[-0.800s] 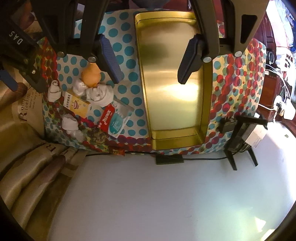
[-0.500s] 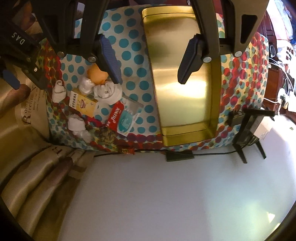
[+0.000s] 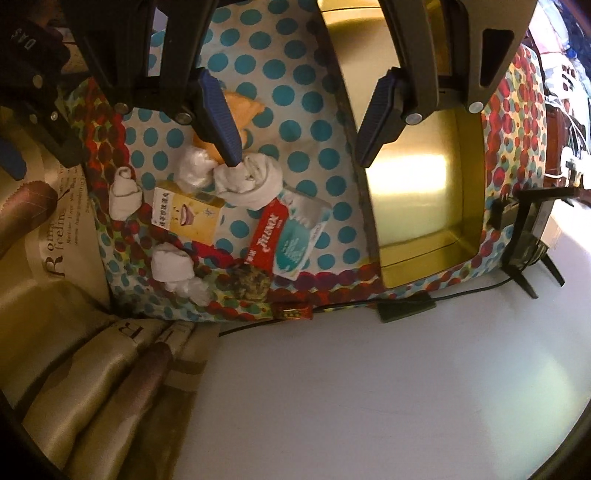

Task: Organize objects
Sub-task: 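Grasp the white rolled sock beside the orange toy with the left gripper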

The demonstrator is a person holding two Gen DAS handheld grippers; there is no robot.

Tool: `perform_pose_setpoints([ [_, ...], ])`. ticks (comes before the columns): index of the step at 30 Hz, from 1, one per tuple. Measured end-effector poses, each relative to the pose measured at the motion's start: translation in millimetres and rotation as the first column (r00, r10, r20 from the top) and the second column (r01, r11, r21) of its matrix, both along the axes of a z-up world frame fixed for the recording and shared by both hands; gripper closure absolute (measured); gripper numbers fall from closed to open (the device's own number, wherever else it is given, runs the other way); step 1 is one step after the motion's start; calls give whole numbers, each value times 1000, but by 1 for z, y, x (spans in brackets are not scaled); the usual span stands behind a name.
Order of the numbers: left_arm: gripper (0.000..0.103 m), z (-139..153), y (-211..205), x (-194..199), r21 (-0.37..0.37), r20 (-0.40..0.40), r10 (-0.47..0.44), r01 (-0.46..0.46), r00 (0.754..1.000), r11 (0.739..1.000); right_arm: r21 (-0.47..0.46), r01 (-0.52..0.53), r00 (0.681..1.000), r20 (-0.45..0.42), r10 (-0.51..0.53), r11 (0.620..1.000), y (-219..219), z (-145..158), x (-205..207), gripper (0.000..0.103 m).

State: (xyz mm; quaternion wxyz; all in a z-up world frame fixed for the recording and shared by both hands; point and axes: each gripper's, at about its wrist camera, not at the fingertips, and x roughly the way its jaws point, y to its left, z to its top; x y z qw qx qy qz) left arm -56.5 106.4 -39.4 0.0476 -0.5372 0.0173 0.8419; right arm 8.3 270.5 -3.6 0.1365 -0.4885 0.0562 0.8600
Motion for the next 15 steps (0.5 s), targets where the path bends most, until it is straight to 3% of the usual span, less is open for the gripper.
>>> perform_pose_setpoints([
  [8, 38, 2, 13, -7, -4, -16, 6, -6, 1000, 1000, -1, 4, 1000, -2, -4, 1000, 8, 0, -1, 0],
  [15, 38, -10, 16, -14, 20, 18, 21, -22, 1000, 1000, -2, 5, 1000, 9, -5, 1000, 12, -2, -2, 0],
])
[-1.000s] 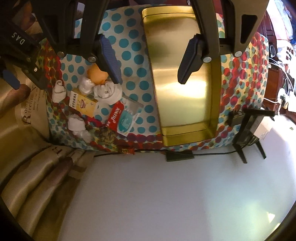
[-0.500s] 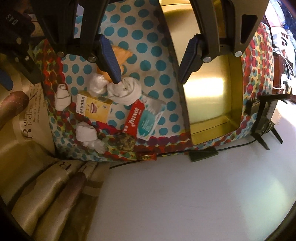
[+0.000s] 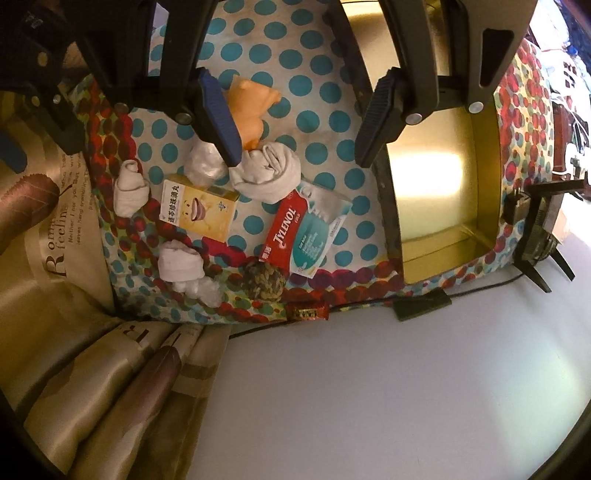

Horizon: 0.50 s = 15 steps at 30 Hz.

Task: Organize objects
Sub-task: 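Grasp the white rolled sock beside the orange toy with the left gripper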

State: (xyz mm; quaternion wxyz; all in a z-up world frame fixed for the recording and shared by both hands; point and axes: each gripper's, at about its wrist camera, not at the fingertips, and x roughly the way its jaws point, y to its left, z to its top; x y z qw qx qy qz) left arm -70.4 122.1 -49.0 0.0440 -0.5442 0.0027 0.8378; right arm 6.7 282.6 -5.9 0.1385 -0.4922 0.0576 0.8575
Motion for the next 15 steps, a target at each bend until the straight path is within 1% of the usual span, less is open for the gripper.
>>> perform_pose_setpoints([
  [3, 38, -4, 3, -2, 14, -1, -7, 7, 1000, 1000, -1, 6, 1000, 7, -6, 1000, 3, -3, -1, 0],
  [9, 38, -25, 2, -11, 113, 53, 2, -8, 999, 994, -17, 15, 1000, 25, -15, 1000, 12, -10, -2, 0],
  [11, 38, -33, 3, -14, 128, 56, 11, -18, 998, 992, -20, 13, 999, 32, -13, 1000, 14, -12, -2, 0],
  [13, 38, -41, 5, -17, 122, 52, 17, -23, 999, 992, -28, 13, 999, 41, -12, 1000, 17, -15, -3, 0],
  [15, 38, -48, 6, -21, 144, 58, 14, -23, 998, 989, -38, 16, 999, 53, -14, 999, 21, -20, -4, 0],
])
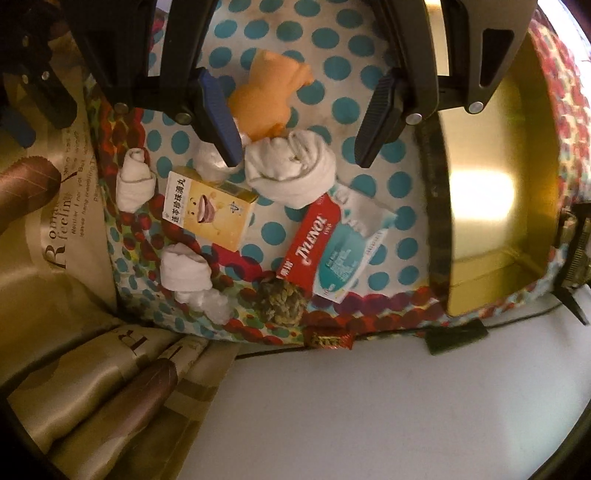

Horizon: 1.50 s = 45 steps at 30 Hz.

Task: Organize objects
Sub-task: 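Grasp the white rolled sock beside the orange toy with the left gripper, then carry the sock into the gold tray with the left gripper while the right gripper grasps another white sock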

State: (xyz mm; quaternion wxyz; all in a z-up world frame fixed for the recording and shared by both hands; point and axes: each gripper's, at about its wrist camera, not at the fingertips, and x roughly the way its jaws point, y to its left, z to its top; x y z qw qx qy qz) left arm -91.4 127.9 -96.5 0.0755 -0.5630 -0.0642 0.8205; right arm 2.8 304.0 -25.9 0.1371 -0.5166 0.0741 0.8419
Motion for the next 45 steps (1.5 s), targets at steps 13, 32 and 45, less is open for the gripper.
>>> perform_pose_setpoints([
  [13, 43, -35, 13, -15, -1, 65, -2, 2, 998, 1000, -67, -15, 998, 59, 19, 998, 24, -30, -12, 0],
  [32, 76, -4, 18, 1, -21, -20, -1, 1, 1000, 1000, -173, -75, 993, 78, 90, 982, 39, -54, -33, 0],
  [45, 76, 36, -32, 34, 10, -128, 91, -90, 988, 996, -209, -253, 967, -43, 250, 945, 45, -50, -32, 6],
])
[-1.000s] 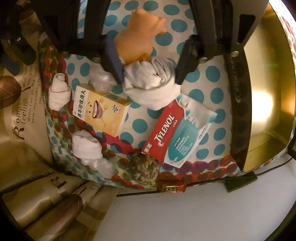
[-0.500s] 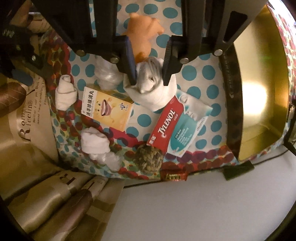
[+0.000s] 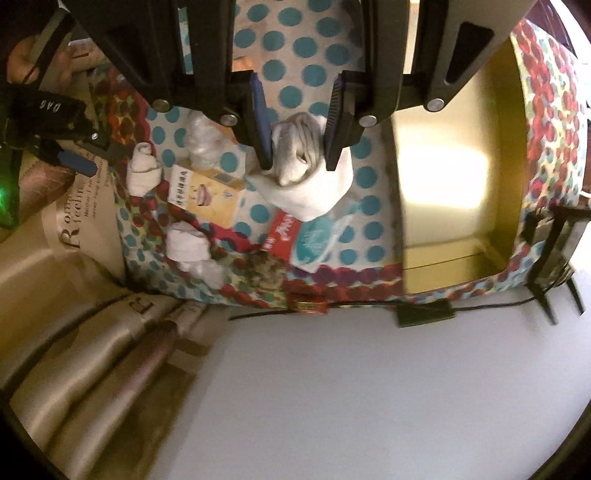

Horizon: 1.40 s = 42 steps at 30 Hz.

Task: Organize objects
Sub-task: 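Carry the sock into the gold tray with the left gripper while the right gripper grasps another white sock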

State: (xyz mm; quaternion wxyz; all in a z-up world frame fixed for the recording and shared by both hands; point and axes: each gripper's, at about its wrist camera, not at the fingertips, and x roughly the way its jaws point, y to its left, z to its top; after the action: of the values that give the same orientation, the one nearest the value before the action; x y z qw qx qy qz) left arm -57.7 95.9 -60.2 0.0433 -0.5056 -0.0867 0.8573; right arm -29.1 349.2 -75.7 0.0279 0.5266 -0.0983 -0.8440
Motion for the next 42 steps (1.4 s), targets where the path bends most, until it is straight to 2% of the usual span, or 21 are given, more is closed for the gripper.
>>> perform_pose_setpoints([
  [2, 76, -1, -10, 4, 1, 3, 23, -23, 1000, 1000, -32, -9, 1000, -7, 9, 999, -1, -1, -1, 8],
  [4, 76, -1, -22, 10, -7, 9, 52, -52, 999, 999, -35, 6, 1000, -1, -6, 999, 0, -3, -3, 9],
  [6, 76, 0, -34, 17, -16, 6, 74, -74, 997, 997, -43, 15, 1000, 6, -14, 999, 2, -6, -6, 15],
  [10, 76, 0, -63, 32, -46, 18, 137, -136, 990, 990, -42, 18, 1000, 18, -18, 999, 2, -10, -8, 18],
  [14, 76, -7, -87, 42, -60, 46, 201, -198, 979, 978, -47, 19, 999, 43, -17, 999, 4, -18, -13, 37],
  [21, 75, -27, -110, 55, -63, 109, 284, -278, 953, 958, -24, 22, 996, 89, -20, 999, 1, -35, -19, 46],
  [30, 75, -47, -119, 61, -61, 154, 310, -304, 938, 951, 48, 27, 995, 90, -31, 998, -7, -41, -24, 48],
  [31, 75, -49, -120, 61, -62, 156, 314, -308, 937, 949, 64, 32, 995, 95, -38, 997, -7, -42, -24, 49],
  [33, 75, -52, -122, 61, -67, 160, 314, -307, 936, 949, 81, 36, 994, 102, -44, 996, -7, -44, -26, 60],
  [42, 75, -64, -123, 57, -80, 175, 309, -300, 935, 951, 127, 44, 994, 90, -56, 991, -7, -44, -27, 74],
])
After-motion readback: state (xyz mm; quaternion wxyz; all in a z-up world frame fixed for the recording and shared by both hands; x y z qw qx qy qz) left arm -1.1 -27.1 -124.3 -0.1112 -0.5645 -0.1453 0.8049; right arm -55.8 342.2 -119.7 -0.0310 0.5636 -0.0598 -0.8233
